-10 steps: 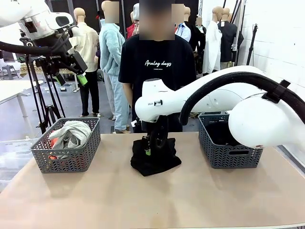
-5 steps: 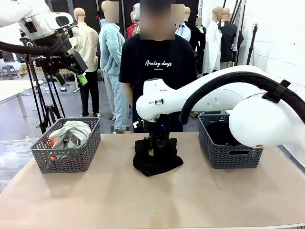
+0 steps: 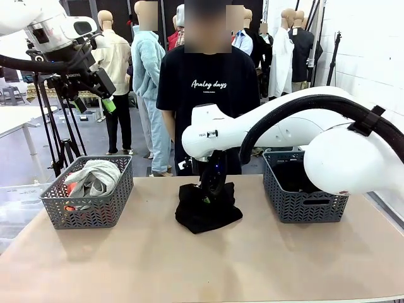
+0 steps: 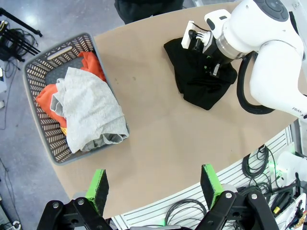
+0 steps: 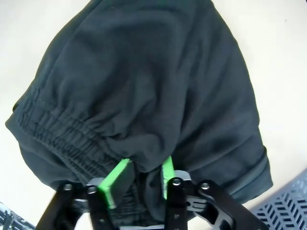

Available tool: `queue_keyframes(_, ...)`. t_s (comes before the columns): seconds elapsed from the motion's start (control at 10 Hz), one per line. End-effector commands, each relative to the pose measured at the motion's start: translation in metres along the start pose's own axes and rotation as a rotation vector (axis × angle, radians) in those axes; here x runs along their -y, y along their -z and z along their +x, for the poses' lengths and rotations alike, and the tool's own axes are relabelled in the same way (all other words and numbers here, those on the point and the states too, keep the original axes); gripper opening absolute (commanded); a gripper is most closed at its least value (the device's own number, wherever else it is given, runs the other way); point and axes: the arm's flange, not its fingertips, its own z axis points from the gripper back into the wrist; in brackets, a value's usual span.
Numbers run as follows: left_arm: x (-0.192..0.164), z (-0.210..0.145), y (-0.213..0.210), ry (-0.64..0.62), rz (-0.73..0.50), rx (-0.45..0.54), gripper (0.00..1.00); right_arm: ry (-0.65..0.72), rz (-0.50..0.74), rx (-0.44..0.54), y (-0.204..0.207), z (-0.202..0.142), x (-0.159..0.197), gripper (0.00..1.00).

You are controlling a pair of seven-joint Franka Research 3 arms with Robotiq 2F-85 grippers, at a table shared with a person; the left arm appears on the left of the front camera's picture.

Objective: Sort the tops and bottoms.
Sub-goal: Lift clothes from the center of the table with your right hand.

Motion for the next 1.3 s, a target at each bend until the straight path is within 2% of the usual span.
queue_keyframes(0.0, -0.002, -0.005, 0.000, 0.008, -0.001, -0.001, 1.00, 0.024, 0.041, -0.020, 0.004, 0.007, 0.001, 0.00)
queue_keyframes(0.7, -0.002, -0.005, 0.000, 0.008, -0.001, -0.001, 1.00, 0.064, 0.057, 0.019, -0.014, 0.003, -0.001, 0.00)
queue_keyframes(0.9, -0.002, -0.005, 0.000, 0.008, -0.001, -0.001, 1.00, 0.160, -0.029, 0.108, -0.069, -0.001, -0.019, 0.00)
queue_keyframes(1.2, -0.002, -0.005, 0.000, 0.008, -0.001, -0.001, 1.00, 0.243, -0.261, 0.159, -0.179, -0.005, -0.059, 0.00)
